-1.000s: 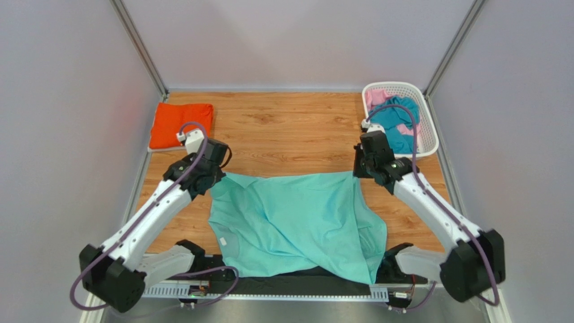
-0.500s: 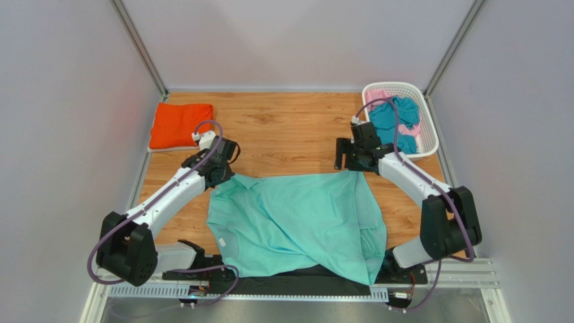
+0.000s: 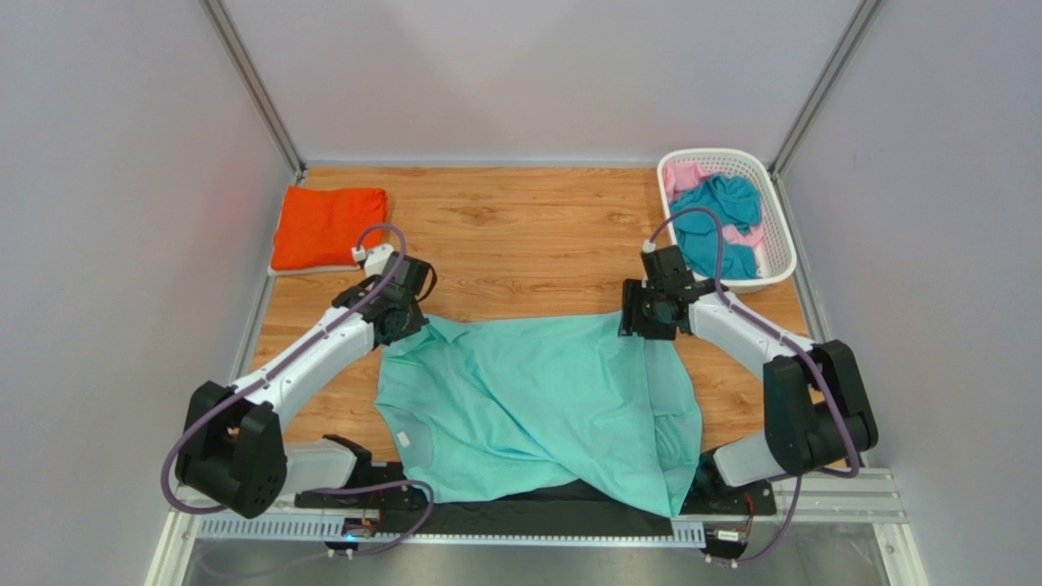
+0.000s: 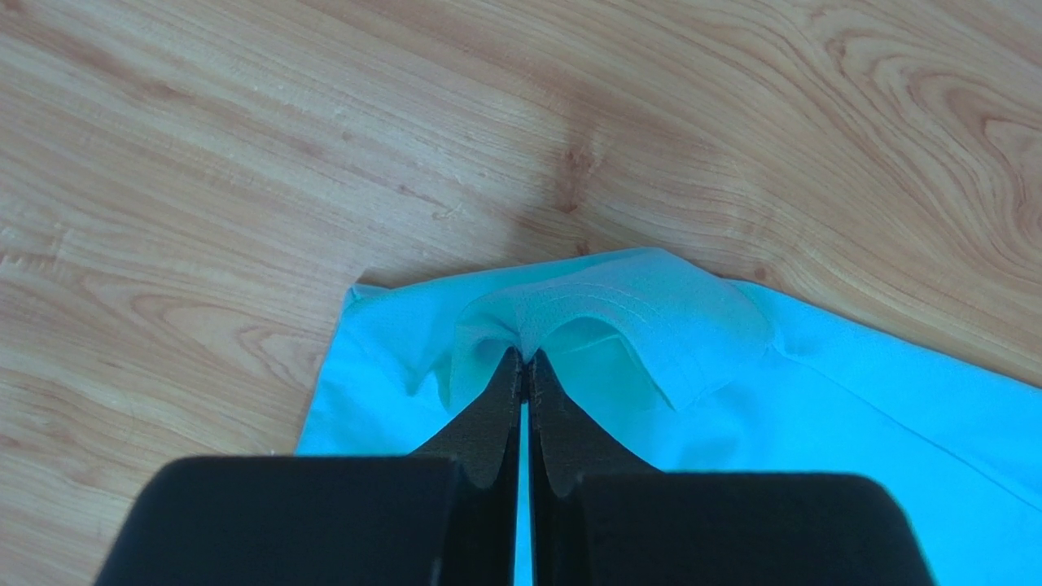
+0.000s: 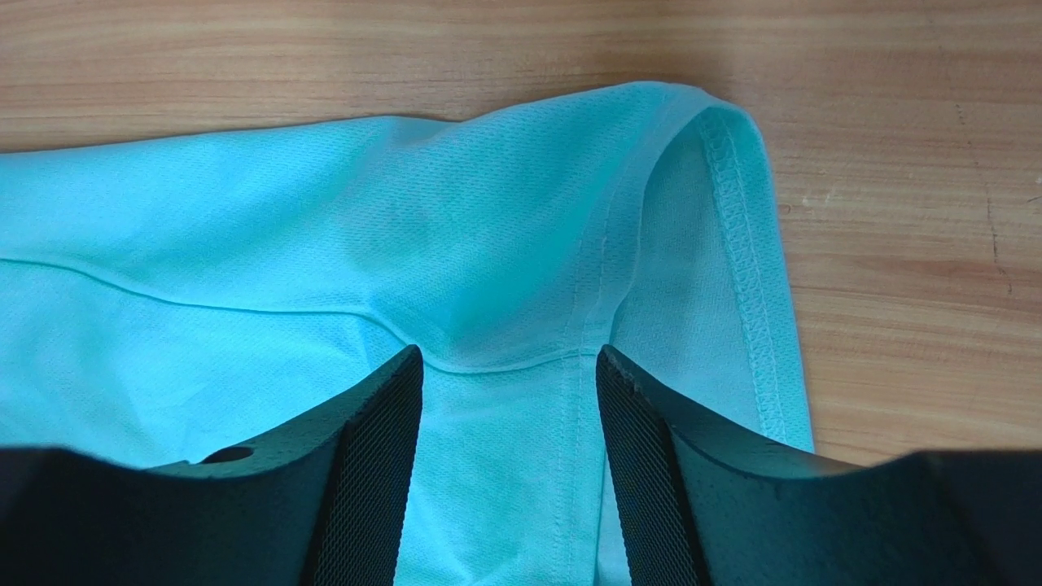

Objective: Fold and stack the t-shirts
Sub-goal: Flatten the tshirt out

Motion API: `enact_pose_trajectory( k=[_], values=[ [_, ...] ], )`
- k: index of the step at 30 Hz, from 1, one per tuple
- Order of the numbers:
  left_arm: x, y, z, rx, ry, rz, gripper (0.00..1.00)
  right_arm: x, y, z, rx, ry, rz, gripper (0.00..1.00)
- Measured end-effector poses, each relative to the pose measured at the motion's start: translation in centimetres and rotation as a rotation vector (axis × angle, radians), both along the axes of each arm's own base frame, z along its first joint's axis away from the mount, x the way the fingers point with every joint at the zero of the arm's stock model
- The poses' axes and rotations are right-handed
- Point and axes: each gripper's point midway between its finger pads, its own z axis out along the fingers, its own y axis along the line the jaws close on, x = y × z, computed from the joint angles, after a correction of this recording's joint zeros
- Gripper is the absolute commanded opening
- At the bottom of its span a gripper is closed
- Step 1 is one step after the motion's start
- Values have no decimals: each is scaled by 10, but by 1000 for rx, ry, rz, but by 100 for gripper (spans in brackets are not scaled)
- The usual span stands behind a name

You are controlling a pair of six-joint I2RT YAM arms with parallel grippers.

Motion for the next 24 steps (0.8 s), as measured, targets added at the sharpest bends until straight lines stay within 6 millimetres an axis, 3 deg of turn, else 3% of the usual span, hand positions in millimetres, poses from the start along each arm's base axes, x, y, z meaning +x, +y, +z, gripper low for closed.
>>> enact_pose_trajectory(
  k=[17, 20, 24],
  values=[
    [-4, -8, -7, -43, 10, -25, 0, -16, -9, -29, -27, 91, -12, 56],
    [-4, -8, -5, -48, 2, -26, 0, -15, -6, -29, -17, 91, -13, 36],
    [-5, -9, -3, -56, -6, -29, 0, -15, -5, -29, -3, 93, -14, 19]
  ],
)
